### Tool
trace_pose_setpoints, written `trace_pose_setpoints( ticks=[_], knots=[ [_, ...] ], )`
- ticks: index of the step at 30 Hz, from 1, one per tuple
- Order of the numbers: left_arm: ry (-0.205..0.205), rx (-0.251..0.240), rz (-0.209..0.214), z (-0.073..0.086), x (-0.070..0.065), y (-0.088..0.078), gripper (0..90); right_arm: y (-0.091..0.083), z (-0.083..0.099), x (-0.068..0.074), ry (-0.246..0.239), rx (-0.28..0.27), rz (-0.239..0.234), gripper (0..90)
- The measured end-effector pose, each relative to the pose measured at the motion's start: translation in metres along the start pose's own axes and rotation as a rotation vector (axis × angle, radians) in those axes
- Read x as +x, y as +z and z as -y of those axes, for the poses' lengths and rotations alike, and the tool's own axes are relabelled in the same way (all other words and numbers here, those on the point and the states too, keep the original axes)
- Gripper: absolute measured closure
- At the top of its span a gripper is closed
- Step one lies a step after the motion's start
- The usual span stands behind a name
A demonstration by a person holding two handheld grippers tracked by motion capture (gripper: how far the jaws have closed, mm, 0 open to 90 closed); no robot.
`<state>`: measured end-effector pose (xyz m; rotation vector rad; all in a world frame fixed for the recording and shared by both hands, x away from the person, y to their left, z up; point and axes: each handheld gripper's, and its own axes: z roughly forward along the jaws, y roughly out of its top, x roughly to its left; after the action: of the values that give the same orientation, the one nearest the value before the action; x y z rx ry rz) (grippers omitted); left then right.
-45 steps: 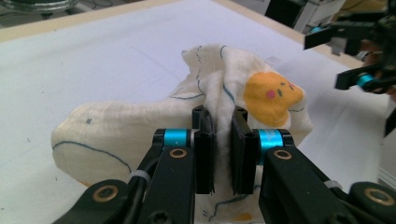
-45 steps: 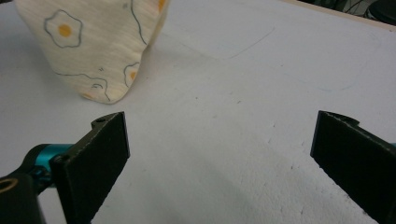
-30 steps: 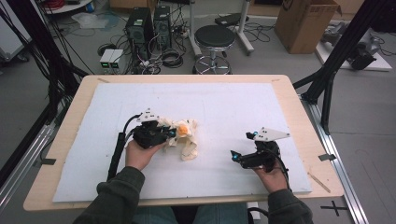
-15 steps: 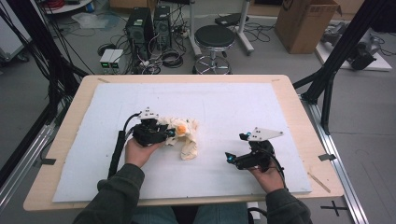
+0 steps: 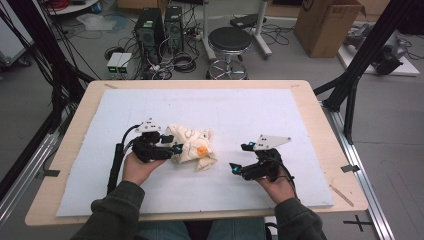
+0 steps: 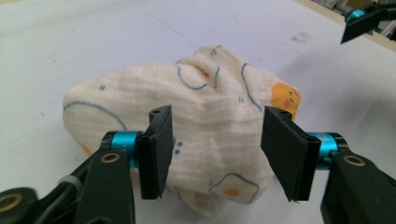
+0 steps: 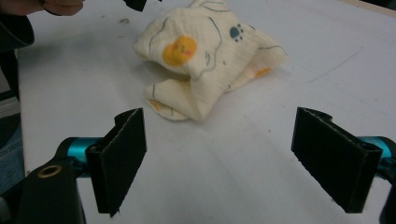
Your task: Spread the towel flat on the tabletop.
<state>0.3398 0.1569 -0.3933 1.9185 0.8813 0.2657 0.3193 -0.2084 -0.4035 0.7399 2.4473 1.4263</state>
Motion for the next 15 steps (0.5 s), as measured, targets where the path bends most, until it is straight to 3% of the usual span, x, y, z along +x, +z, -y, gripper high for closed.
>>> trace_pose_setpoints(
  ticks=[6,15],
  knots=[
    [0.009,0.025,0.016,0.016,-0.003,-0.003,41.8,0.015,-0.006,0.006,-0.025,0.014,-0.051,26.9],
    [0.020,0.063,0.058,0.027,-0.005,0.006,37.5,0.042,-0.016,0.007,-0.050,0.050,-0.077,38.7]
  ],
)
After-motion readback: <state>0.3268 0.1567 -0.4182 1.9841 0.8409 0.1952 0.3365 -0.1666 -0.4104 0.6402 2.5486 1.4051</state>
